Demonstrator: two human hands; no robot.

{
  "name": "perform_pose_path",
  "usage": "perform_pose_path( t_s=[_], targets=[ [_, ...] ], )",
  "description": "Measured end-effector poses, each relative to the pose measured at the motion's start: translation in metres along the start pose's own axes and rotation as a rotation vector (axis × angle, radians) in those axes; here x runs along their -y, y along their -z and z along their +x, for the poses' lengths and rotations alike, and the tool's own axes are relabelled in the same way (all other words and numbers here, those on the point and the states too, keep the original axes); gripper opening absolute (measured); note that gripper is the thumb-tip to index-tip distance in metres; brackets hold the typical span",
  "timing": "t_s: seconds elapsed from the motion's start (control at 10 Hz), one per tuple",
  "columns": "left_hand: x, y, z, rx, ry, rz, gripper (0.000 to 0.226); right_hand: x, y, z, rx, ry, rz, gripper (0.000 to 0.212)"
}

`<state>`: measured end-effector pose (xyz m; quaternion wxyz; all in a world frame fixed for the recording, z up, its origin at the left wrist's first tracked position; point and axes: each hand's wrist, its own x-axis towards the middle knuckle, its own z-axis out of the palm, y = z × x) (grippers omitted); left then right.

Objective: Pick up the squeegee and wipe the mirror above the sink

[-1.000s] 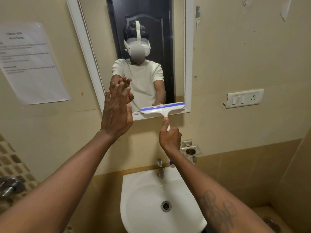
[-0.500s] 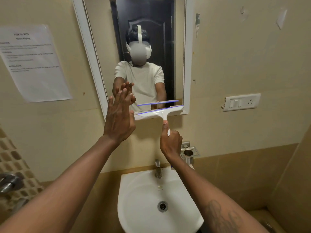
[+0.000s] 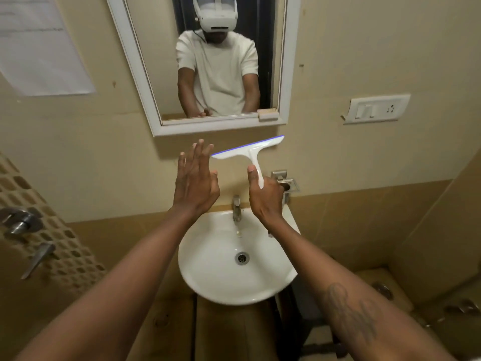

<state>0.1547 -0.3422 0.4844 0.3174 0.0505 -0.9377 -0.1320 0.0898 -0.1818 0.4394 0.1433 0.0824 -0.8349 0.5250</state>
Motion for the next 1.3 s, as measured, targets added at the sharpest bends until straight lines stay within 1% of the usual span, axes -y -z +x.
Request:
perform_pose_path(
  t_s=[0.1,0.2,0.3,0.4,0.5,0.6,0.7,0.9,1.0,1.1,1.2,1.3],
  targets=[
    [-0.008,-0.007,-0.021,0.047,0.029,-0.035,0.067,-0.010,0.007,-0.013,0.017,-0.016,-0.023,0.063],
    [-0.020,-0.016,-0.046,0.107,0.021,-0.075,0.063,-0.022,0.018,-0.029,0.032,-0.057,-0.038,0.051],
    [-0.026,-0.020,-0.062,0.131,0.027,-0.117,0.062,-0.029,0.026,-0.044,0.026,-0.058,-0.045,0.046],
    [-0.037,-0.028,-0.091,0.182,0.069,-0.185,0.061,-0.043,0.038,-0.068,0.016,-0.108,-0.037,0.045],
    [-0.046,-0.035,-0.113,0.234,0.087,-0.198,0.061,-0.059,0.049,-0.088,0.008,-0.141,-0.056,0.041],
    [-0.068,-0.051,-0.138,0.293,0.089,-0.204,0.063,-0.086,0.073,-0.109,0.006,-0.155,-0.059,0.028],
    [-0.091,-0.067,-0.150,0.327,0.097,-0.211,0.063,-0.106,0.094,-0.115,0.007,-0.179,-0.062,0.027],
    [-0.157,-0.133,-0.167,0.417,0.100,-0.224,0.061,-0.169,0.137,-0.108,-0.013,-0.258,-0.060,0.028],
    [-0.193,-0.181,-0.175,0.489,0.155,-0.233,0.062,-0.217,0.155,-0.097,-0.033,-0.309,-0.090,0.031],
    [-0.213,-0.214,-0.184,0.554,0.194,-0.239,0.062,-0.251,0.166,-0.084,-0.001,-0.350,-0.112,0.032],
    [-0.235,-0.255,-0.195,0.595,0.230,-0.254,0.063,-0.295,0.173,-0.070,0.048,-0.444,-0.157,0.034],
    [-0.236,-0.290,-0.201,0.626,0.250,-0.251,0.063,-0.332,0.164,-0.067,0.086,-0.506,-0.190,0.034]
  ],
)
